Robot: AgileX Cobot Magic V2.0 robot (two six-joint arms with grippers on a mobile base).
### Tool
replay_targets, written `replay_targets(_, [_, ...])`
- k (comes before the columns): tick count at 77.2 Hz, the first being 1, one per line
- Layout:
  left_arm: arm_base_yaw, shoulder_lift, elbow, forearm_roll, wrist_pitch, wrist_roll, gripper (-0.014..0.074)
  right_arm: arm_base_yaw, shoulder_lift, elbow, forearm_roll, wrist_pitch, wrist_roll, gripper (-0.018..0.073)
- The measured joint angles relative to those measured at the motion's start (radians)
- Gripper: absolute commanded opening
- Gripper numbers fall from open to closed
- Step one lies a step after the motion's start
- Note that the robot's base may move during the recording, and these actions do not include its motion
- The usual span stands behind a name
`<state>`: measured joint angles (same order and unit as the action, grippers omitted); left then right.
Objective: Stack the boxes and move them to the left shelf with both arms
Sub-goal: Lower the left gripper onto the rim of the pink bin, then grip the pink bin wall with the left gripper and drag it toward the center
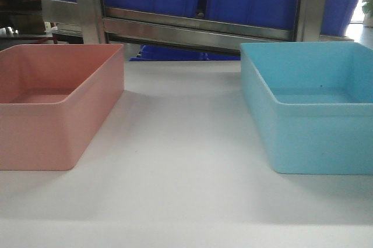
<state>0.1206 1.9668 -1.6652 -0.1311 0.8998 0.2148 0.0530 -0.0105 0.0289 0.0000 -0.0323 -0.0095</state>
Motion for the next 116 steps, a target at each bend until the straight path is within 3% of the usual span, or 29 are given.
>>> replay_targets(22, [0.047, 0.124, -0.1, 0.006, 0.02, 0.004, 0.0315, 0.0, 0.0, 0.0, 0.0, 0.0, 0.0, 0.0056])
replay_targets(34, [0.057, 0.128, -0.1, 0.007, 0.022, 0.006, 0.0185, 0.0, 0.0, 0.0, 0.0, 0.0, 0.0, 0.0056])
replay_targets(46, [0.053, 0.13, -0.103, 0.0, 0.03, 0.008, -0.0014, 0.0, 0.0, 0.0, 0.0, 0.0, 0.0, 0.0056])
replay_targets(65, [0.047, 0.13, -0.107, -0.018, 0.063, 0.008, -0.0001, 0.0, 0.0, 0.0, 0.0, 0.0, 0.0, 0.0056])
replay_targets(80, [0.026, 0.096, -0.107, -0.046, 0.188, -0.004, -0.0001, 0.0, 0.0, 0.0, 0.0, 0.0, 0.0, 0.0056])
replay_targets(100, [-0.073, -0.017, -0.095, -0.042, 0.234, -0.135, -0.0001, 0.0, 0.0, 0.0, 0.0, 0.0, 0.0, 0.0056])
replay_targets(116, [-0.175, -0.11, 0.005, -0.047, 0.24, -0.252, -0.0001, 0.0, 0.0, 0.0, 0.0, 0.0, 0.0, 0.0056])
